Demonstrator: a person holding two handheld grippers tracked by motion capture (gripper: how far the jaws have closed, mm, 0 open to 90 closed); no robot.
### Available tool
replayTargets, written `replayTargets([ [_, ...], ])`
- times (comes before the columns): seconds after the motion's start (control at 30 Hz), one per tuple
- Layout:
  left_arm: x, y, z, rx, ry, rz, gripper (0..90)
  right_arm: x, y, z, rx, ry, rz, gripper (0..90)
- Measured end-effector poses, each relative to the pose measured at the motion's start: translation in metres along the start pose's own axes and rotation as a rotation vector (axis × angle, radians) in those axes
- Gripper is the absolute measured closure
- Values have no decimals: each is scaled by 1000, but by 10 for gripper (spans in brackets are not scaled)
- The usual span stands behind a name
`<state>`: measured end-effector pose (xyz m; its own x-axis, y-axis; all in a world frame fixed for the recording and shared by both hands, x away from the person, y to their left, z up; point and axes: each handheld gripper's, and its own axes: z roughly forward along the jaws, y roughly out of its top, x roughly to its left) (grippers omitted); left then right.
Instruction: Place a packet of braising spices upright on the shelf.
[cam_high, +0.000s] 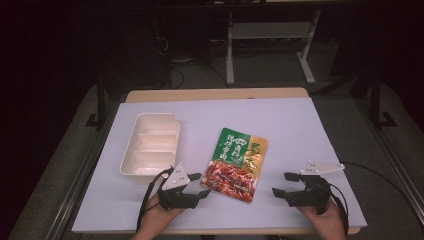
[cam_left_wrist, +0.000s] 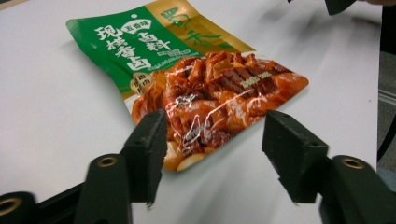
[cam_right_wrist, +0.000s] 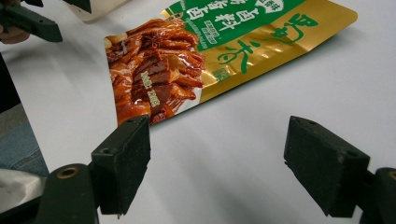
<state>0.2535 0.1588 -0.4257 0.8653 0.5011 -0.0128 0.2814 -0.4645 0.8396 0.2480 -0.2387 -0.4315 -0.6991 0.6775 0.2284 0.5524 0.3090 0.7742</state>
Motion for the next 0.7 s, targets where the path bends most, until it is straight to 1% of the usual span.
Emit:
replayTargets([
  [0.13,1,4,5,0,10,5,501,0,1,1,5,-2,2,223],
  [0.17,2,5,7,4,12,6,501,0,1,1,5,-2,2,223],
  [0.2,4,8,12,10,18,3,548,0,2,2,6,-3,0,224],
  [0.27,5,10,17,21,19,8,607,0,4,4,9,-9,-1,227],
  [0.33,6,13,23,40,28,21,642,-1,6,6,17,-18,0,229],
  [0.37,6,13,23,40,28,21,670,-2,8,8,17,-18,3,231],
  [0.4,8,15,28,54,28,29,708,-4,10,9,18,-19,7,230],
  [0.53,10,21,38,99,15,45,834,-11,20,16,26,-18,20,225],
  [0.57,10,21,38,99,15,45,851,-12,22,18,26,-18,20,225],
  [0.6,11,22,43,122,8,47,864,-13,25,20,28,-20,23,225],
  [0.63,11,22,45,135,6,48,872,-14,28,22,30,-18,26,225],
  [0.7,12,22,50,178,-1,54,891,-18,34,28,46,-5,45,218],
])
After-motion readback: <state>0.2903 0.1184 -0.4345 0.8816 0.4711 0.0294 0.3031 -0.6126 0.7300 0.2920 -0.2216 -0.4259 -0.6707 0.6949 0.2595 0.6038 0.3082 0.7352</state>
